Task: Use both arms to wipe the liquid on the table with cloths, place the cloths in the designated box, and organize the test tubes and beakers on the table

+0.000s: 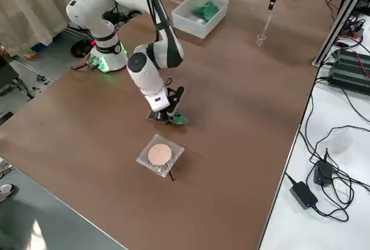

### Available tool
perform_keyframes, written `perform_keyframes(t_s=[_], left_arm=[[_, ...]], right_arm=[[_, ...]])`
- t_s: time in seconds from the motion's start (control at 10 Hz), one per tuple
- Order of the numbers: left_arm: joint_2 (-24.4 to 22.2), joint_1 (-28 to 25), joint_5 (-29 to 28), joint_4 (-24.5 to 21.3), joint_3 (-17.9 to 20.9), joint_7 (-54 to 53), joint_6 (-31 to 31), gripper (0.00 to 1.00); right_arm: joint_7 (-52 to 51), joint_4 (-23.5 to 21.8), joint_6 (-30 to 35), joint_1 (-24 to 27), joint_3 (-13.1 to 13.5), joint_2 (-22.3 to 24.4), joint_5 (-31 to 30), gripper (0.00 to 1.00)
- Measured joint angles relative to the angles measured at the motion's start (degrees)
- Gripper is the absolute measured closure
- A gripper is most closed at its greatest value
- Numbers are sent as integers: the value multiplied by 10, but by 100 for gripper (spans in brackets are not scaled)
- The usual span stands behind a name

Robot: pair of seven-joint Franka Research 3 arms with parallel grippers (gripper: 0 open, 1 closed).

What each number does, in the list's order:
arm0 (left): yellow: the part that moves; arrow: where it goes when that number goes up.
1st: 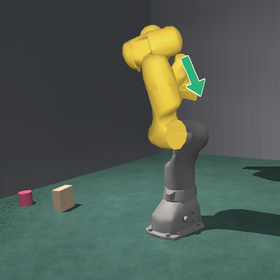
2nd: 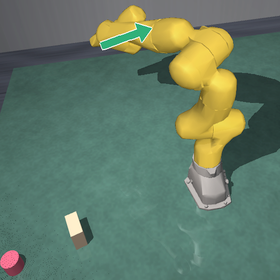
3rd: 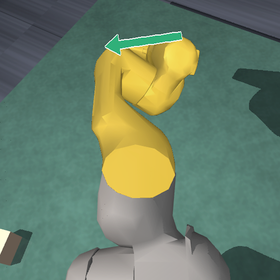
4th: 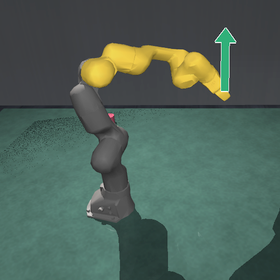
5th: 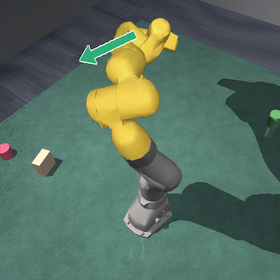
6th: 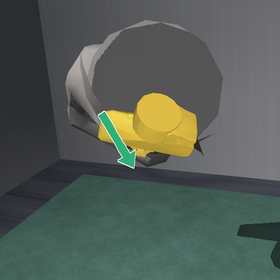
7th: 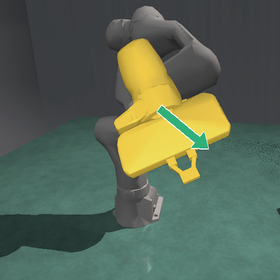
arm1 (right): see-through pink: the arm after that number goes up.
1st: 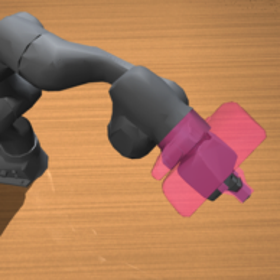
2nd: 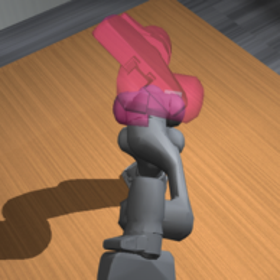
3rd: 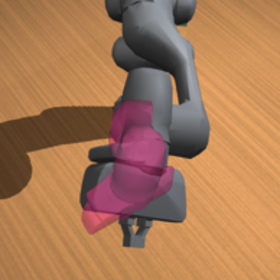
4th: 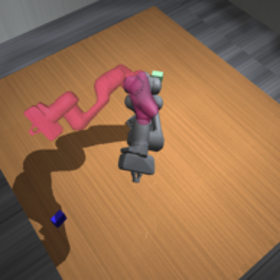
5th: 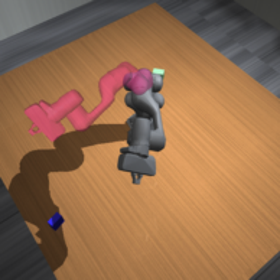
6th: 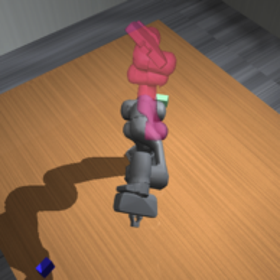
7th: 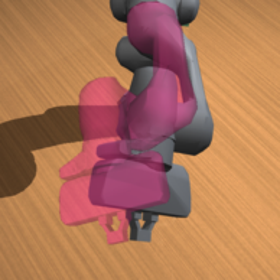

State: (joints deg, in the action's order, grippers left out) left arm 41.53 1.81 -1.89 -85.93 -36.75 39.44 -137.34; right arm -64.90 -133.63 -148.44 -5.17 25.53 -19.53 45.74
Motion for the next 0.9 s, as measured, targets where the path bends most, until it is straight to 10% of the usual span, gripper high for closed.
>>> perform_keyframes(t_s=[0.9], left_arm=[[70, 38, 0, 59, 21, -4, 0, 44]], right_arm=[[342, 190, 239, -192, -1, 12, -137, 90]])
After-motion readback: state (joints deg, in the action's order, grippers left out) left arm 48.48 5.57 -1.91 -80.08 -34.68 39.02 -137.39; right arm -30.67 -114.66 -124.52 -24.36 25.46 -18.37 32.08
